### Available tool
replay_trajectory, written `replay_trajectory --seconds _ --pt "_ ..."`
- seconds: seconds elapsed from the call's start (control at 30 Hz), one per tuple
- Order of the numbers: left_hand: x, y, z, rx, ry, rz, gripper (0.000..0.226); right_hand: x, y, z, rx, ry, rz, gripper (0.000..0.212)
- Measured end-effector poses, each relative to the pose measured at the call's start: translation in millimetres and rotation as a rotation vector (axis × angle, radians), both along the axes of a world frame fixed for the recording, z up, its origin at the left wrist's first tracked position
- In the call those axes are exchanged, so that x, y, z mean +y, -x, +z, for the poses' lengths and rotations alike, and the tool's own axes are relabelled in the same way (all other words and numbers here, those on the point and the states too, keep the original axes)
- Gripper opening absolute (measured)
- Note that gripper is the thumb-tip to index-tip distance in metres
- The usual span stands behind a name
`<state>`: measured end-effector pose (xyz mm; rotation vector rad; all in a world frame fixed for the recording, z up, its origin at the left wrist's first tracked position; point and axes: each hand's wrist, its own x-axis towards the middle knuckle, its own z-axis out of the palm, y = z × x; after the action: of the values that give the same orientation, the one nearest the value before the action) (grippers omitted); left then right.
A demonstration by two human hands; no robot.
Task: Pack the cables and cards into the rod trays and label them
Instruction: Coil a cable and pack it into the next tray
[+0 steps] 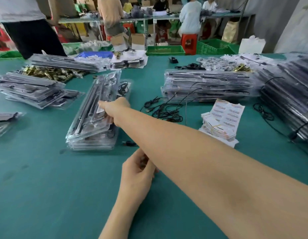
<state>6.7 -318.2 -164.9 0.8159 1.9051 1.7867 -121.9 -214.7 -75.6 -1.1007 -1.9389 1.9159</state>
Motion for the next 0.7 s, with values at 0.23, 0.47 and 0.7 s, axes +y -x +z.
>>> replay_trajectory --seconds 0.23,0.47,0.7 --pt "0 -1 4 0.034 0.02 -0.017 0.023 9 -8 -1 0.116 -0.003 -0.011 0.056" --pt "1 -1 3 0.072 0.076 -0.013 0.023 29 -22 -12 0.088 -0.041 -0.038 0.047" --pt "1 -1 2 0.036 0.059 -0.041 0.018 25 -10 -16 -0.12 -0.249 0.099 0.045"
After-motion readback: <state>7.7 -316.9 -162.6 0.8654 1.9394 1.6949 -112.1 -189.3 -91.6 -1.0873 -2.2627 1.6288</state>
